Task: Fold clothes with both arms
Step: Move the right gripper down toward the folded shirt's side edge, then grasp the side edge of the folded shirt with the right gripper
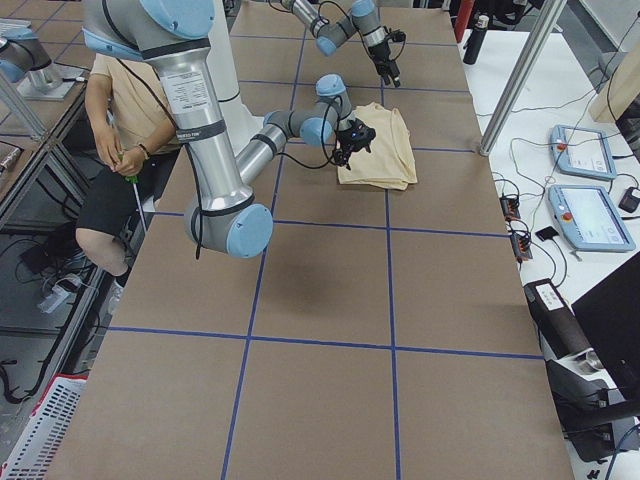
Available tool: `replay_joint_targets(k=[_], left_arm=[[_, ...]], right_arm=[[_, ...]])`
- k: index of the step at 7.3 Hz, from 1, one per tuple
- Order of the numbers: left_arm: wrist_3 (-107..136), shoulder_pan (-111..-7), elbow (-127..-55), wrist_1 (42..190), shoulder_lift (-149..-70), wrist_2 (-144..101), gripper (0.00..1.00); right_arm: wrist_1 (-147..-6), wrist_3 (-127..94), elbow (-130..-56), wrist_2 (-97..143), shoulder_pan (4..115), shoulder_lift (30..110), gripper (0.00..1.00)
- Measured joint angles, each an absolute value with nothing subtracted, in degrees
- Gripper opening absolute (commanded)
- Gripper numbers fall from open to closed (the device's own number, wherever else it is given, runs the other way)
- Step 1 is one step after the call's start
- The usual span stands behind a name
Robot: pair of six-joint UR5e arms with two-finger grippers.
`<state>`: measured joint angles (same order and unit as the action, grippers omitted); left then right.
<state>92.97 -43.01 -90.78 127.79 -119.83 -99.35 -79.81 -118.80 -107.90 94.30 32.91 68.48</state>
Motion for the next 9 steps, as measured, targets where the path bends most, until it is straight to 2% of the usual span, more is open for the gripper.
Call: replay_joint_targets(k=[9], left_arm=[[92.9, -42.5, -92.9, 127.7, -118.9, -98.7, 1.0]], right_arm=[[-76.1, -125.6, -101.8, 91.3, 26.7, 68.8, 0.89]])
